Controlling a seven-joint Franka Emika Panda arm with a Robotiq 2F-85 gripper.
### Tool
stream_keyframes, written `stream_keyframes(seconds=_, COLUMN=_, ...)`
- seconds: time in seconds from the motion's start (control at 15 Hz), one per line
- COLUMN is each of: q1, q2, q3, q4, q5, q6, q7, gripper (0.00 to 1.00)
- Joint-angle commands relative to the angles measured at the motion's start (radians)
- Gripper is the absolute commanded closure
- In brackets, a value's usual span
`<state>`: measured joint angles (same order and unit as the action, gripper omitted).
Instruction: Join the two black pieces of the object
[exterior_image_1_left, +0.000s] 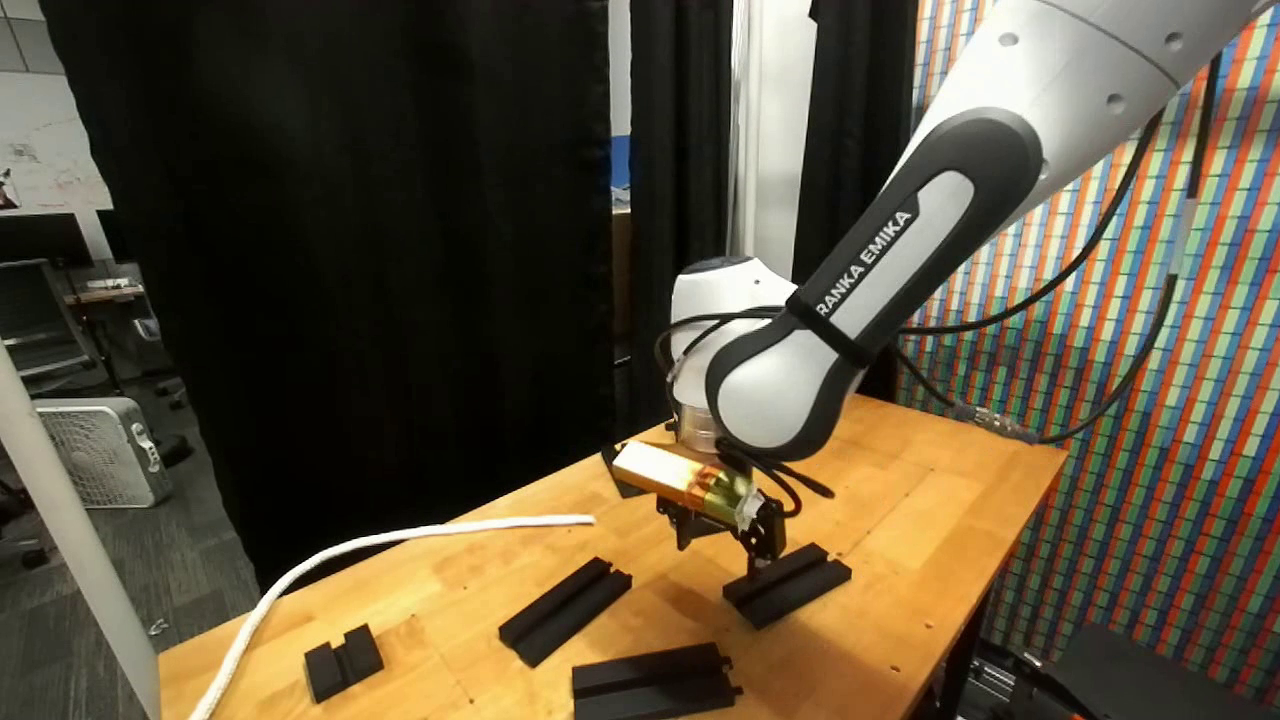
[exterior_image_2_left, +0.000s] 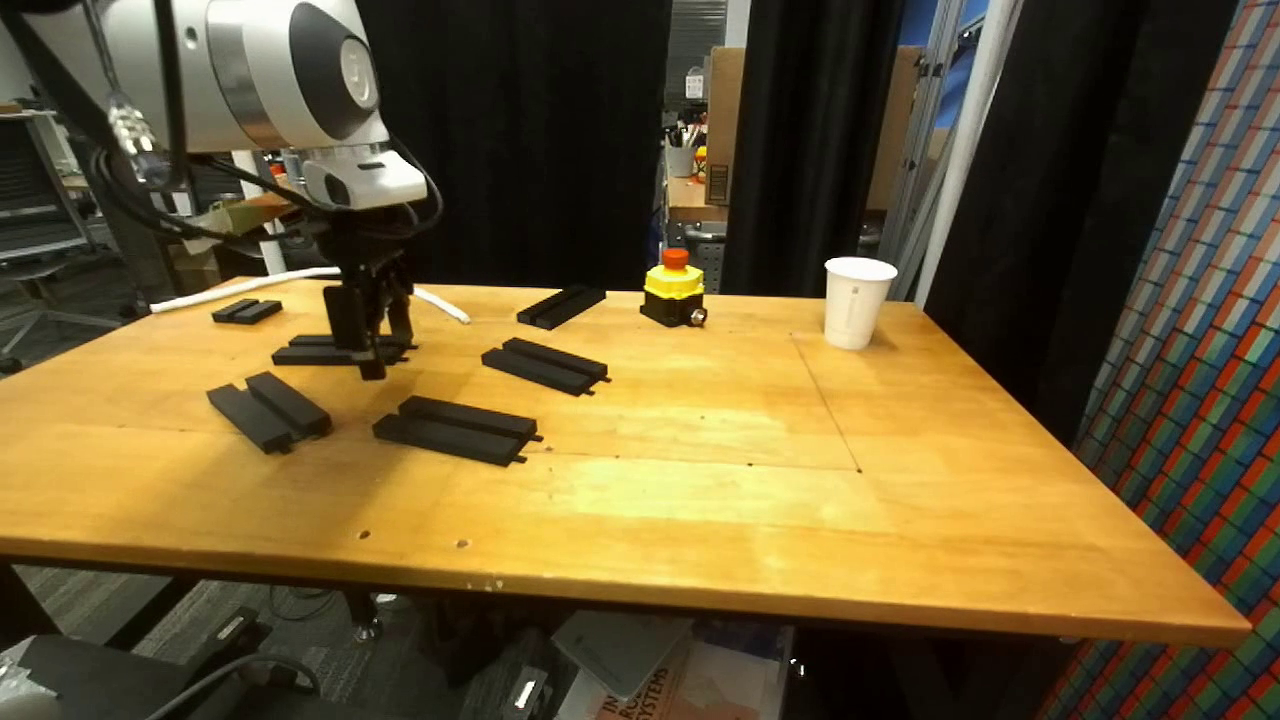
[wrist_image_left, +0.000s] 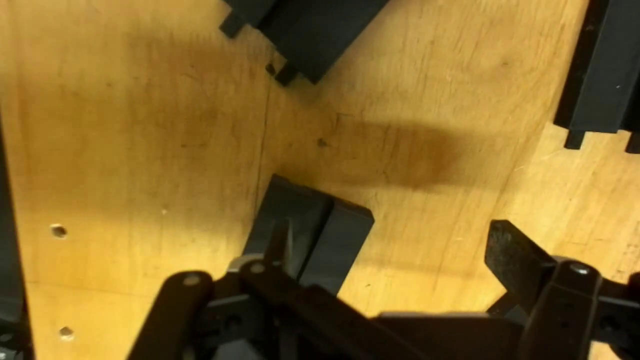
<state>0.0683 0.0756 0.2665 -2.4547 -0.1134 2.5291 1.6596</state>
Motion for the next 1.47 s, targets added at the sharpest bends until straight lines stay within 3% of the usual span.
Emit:
stream_keyframes(seconds=0.0, q1=0.051, q2=-0.099, q3=-0.043, q4=0.000, q5=0.068, q6=-0.188, q7=-0.042, gripper=0.00)
stream_keyframes(seconds=0.27, q1=0.054, q2=-0.133, q3=-0.060, q4=-0.068, q5=0.098, q6=-0.198, q7=-0.030, gripper=0.00)
stream_keyframes(seconds=0.73, q1=0.050, q2=-0.071, q3=-0.089, q4=-0.209, q5=0.082, q6=0.131, q7=0.029, gripper=0.00)
stream_keyframes(seconds=0.93, q1=0.052, q2=-0.060, q3=-0.108, q4=-0.238, q5=0.012, q6=0.236, q7=0.133, gripper=0.00)
stream_keyframes(seconds=1.2, q1=0.053, q2=-0.062, q3=-0.133, q4=-0.234, q5=-0.110, q6=0.245, q7=0.281, gripper=0.00)
stream_keyframes(seconds=1.4, q1=0.053, q2=-0.053, q3=-0.138, q4=-0.226, q5=-0.134, q6=0.222, q7=0.360, gripper=0.00)
